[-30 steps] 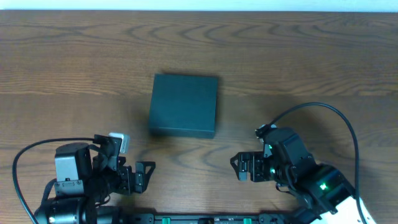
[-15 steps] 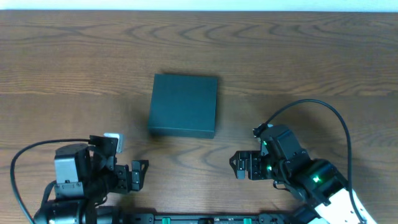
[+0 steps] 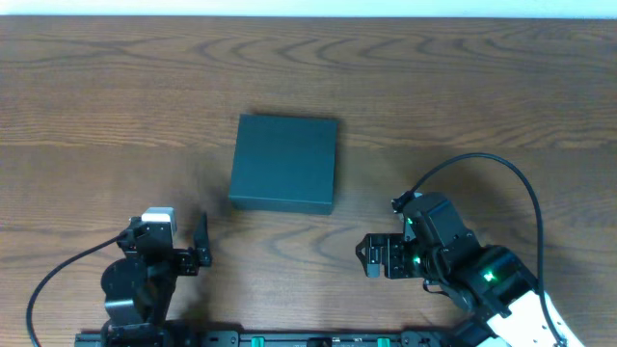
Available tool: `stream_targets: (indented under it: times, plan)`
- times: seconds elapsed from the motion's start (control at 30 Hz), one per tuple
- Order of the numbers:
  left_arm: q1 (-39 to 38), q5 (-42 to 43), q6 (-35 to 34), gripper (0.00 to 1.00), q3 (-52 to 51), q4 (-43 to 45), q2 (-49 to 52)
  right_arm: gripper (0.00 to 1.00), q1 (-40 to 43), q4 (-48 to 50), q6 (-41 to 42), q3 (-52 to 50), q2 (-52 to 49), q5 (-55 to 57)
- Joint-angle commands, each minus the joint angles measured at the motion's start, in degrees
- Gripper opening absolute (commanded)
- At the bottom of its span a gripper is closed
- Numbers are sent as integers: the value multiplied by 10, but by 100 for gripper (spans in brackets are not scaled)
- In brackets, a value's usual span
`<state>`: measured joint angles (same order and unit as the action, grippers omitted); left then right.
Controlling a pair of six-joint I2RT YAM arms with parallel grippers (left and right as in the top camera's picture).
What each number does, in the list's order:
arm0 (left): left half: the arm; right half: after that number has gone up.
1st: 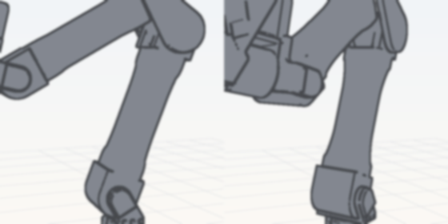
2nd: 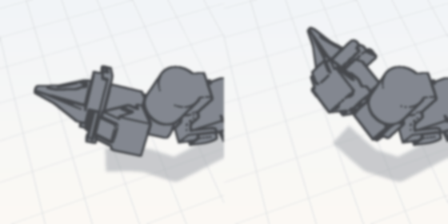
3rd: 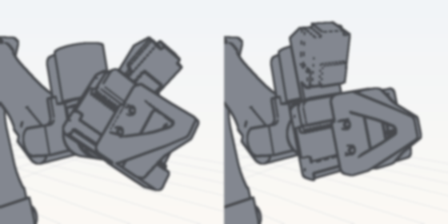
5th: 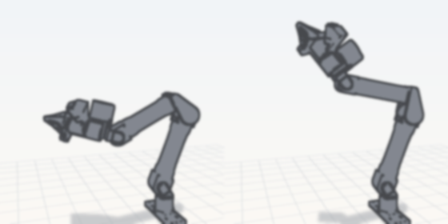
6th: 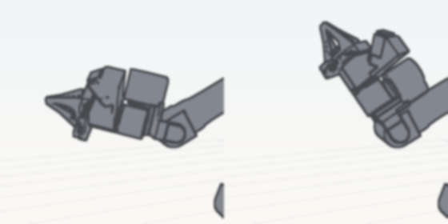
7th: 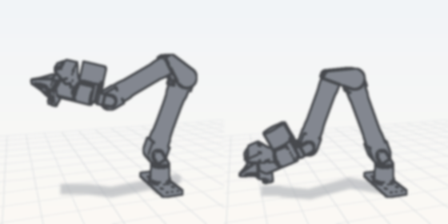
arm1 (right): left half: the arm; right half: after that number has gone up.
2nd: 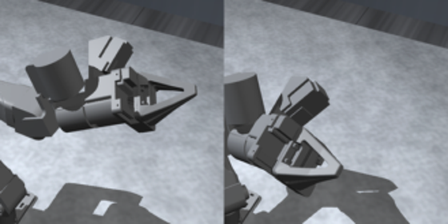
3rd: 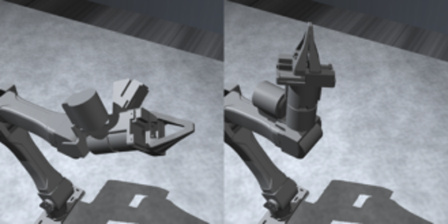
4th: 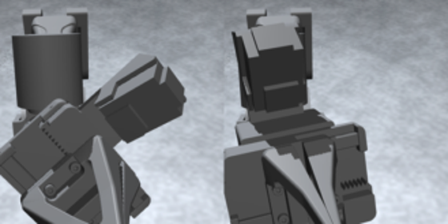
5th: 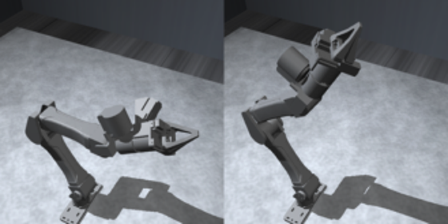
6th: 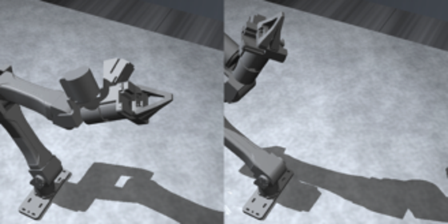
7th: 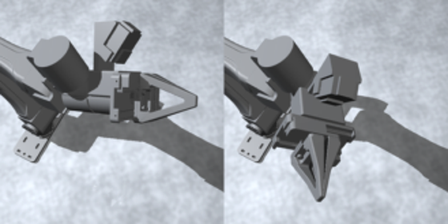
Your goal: Pack container
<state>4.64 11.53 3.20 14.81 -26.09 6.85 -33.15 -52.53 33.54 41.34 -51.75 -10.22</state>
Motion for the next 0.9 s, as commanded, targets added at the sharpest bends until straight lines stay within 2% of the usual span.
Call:
stream_targets:
  times: [0.0,0.2,0.87]
  plan:
    - [4,-9,-37,95,-36,31,-28,99,-6,0,7,-3,0,6]
    - [3,-9,-54,95,-92,78,-67,99,-6,0,7,-3,0,6]
    - [2,0,-54,95,-93,82,-66,99,-6,0,7,-3,0,6]
